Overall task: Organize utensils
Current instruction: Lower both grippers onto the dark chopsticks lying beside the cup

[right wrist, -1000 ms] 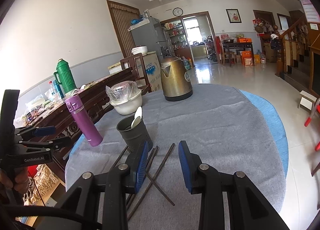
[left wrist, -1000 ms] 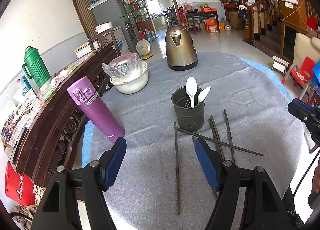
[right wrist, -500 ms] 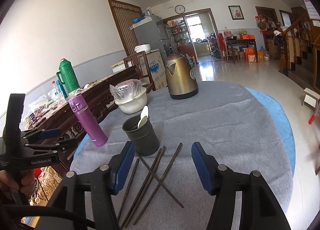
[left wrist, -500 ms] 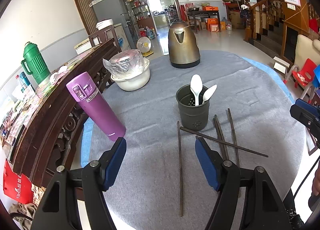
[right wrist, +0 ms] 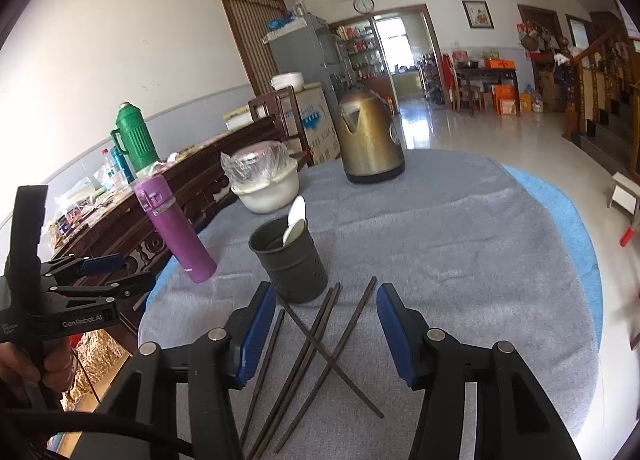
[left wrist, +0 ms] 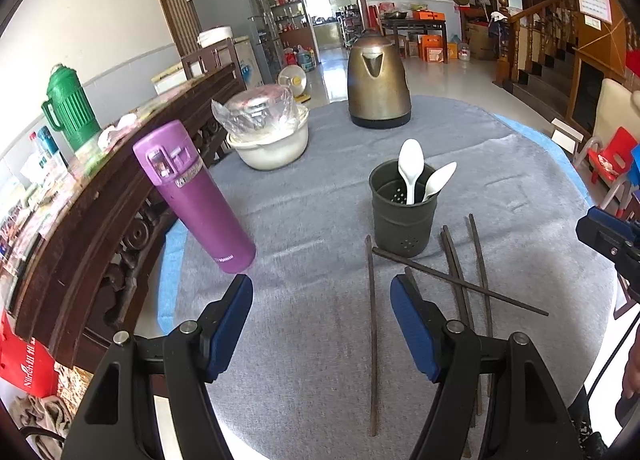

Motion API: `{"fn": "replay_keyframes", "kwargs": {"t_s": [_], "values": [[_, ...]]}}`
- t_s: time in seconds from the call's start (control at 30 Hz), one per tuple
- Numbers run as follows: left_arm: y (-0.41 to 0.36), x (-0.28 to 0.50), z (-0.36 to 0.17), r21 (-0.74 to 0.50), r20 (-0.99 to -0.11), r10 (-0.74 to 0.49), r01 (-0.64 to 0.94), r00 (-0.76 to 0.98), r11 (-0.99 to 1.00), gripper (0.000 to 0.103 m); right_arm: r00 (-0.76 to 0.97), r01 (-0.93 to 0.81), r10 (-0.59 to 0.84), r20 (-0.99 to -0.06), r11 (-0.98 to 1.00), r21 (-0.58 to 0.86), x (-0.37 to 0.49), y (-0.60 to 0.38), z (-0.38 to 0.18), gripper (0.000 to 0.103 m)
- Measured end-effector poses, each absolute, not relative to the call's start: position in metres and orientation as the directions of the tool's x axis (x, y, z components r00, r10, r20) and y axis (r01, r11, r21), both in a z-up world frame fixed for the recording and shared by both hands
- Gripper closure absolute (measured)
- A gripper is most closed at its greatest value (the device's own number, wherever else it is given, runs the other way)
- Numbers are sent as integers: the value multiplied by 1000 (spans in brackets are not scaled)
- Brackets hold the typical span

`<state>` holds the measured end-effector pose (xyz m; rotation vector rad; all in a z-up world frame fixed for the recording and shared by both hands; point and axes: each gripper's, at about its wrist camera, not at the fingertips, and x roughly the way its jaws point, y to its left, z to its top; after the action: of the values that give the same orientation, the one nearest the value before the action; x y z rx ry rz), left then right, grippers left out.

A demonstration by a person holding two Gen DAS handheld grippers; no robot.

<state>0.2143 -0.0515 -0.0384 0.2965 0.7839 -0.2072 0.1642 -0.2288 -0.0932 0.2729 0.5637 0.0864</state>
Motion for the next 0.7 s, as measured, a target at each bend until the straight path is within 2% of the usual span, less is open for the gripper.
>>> {"fn": "replay_keyframes", "kwargs": {"t_s": [0.1, 0.23, 0.43, 0.57, 0.7], "values": [[-43, 225, -53, 121, -756, -106, 297, 646, 947, 31, 796, 42, 140, -589, 958, 285, 181, -232, -105, 64], [-26, 244, -82, 19, -809, -154, 286, 568, 958, 31, 733, 97, 148, -664, 943, 318, 204, -240, -126, 64], [-10, 272, -116, -121, -841, -248, 279, 481, 953, 31, 646, 140, 160, -747, 936, 322, 247, -244, -151, 67], [-6, 295, -132, -227, -844, -338, 293, 416, 929, 42, 618, 149, 184, -764, 927, 344, 272, -247, -163, 69], [-17, 312, -148, -286, -854, -393, 324, 340, 902, 42, 584, 175, 206, -785, 912, 370, 296, -255, -175, 72]]}}
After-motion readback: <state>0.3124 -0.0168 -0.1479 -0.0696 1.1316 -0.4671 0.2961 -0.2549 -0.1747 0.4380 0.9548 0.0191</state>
